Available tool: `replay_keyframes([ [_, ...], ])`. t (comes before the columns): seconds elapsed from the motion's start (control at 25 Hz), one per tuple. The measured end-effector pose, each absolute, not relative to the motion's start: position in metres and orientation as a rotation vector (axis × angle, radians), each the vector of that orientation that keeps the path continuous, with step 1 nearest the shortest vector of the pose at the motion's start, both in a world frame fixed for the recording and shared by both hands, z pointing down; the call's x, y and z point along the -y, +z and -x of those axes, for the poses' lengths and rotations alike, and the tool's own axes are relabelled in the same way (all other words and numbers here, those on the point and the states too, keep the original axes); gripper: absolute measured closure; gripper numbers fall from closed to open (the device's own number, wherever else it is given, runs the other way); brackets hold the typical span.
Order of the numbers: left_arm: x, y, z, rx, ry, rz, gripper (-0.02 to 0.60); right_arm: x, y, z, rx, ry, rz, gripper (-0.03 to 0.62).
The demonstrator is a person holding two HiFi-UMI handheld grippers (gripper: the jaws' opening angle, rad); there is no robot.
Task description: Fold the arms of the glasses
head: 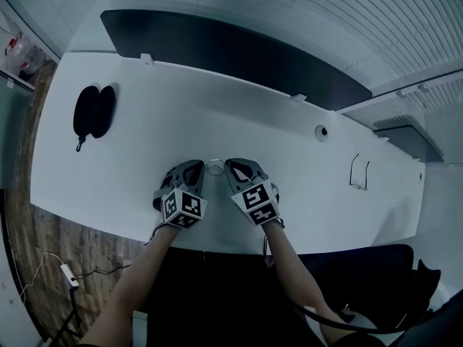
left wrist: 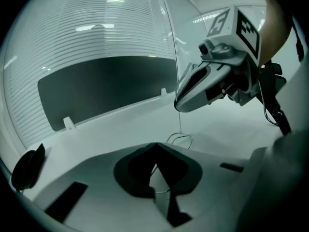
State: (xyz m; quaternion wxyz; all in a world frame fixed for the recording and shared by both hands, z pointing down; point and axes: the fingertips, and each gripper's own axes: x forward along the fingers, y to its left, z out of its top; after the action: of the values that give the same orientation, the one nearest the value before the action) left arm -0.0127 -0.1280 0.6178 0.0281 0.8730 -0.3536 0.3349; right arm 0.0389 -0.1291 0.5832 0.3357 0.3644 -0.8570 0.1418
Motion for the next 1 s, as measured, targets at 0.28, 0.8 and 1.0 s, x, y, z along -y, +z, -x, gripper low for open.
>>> replay_keyframes([
  [0.28, 0.131, 0.62, 0.012, 1.073, 1.01, -2.678, 0.571, 0.13, 0.584, -0.039, 2.228, 0.363, -0.985, 0.574],
  [0.8, 0.126, 0.625, 0.006, 0.995, 1.124, -2.711, 0.572, 0.127, 0.588, -0.051, 2.219, 0.304, -0.948, 0.508],
  [1.0, 0.124, 0.586, 0.014, 1.037, 1.034, -2.78, 0.571, 0.132, 0.586, -0.046, 2.255, 0.251, -0.86, 0.508],
])
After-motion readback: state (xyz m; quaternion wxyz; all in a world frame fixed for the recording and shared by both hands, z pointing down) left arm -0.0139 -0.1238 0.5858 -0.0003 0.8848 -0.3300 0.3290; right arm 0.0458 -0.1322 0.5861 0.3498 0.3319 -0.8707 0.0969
